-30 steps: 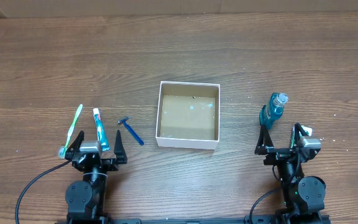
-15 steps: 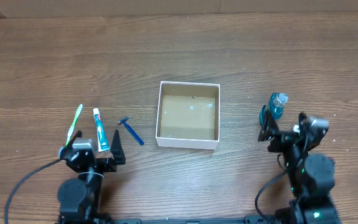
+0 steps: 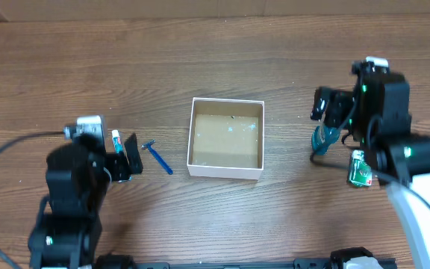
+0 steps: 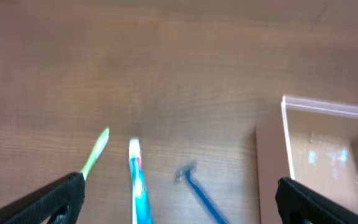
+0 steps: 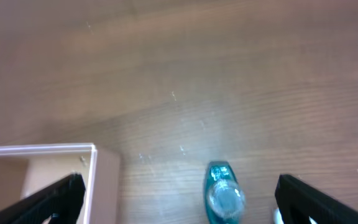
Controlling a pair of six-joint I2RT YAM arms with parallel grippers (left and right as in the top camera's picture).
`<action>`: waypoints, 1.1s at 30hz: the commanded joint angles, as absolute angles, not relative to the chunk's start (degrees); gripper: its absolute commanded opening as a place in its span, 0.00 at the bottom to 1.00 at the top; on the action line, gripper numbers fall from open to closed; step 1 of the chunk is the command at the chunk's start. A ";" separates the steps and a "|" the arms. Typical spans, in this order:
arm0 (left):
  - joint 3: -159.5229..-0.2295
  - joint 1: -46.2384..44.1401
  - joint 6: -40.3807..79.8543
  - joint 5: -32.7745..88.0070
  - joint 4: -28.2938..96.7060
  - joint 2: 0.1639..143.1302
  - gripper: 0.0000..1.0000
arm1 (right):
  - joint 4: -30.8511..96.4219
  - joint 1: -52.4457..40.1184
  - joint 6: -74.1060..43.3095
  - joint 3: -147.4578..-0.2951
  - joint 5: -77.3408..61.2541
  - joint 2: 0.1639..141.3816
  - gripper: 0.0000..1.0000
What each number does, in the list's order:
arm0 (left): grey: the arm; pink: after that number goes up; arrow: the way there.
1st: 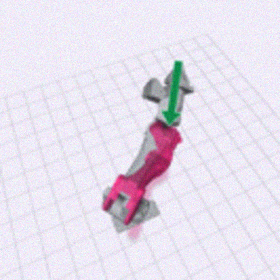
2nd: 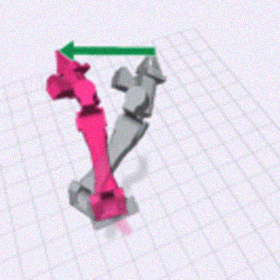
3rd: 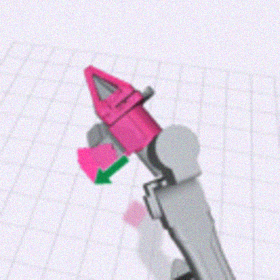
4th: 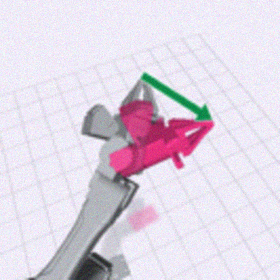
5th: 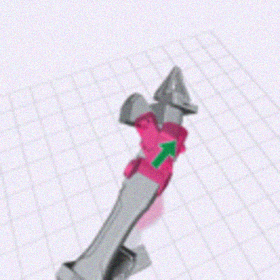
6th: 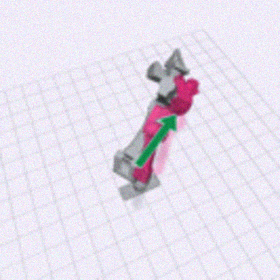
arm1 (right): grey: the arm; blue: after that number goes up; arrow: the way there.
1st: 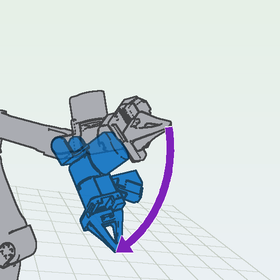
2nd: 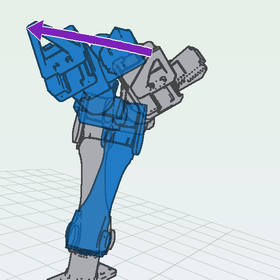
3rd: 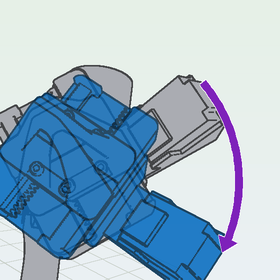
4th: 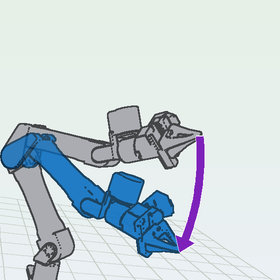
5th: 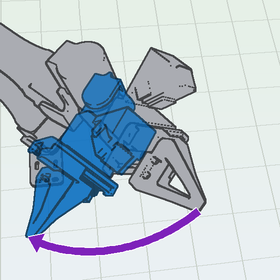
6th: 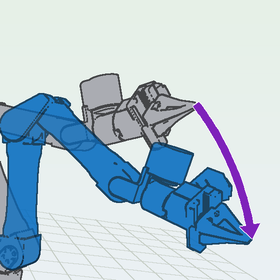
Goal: Pack container
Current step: 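Reach the right gripper to the blue Listerine bottle and grasp it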
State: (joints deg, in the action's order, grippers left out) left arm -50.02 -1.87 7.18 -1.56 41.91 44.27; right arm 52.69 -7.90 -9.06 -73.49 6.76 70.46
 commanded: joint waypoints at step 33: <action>-63.53 -1.85 7.94 1.10 55.90 57.39 1.00 | 66.96 0.86 -5.98 -81.43 -2.31 97.19 1.00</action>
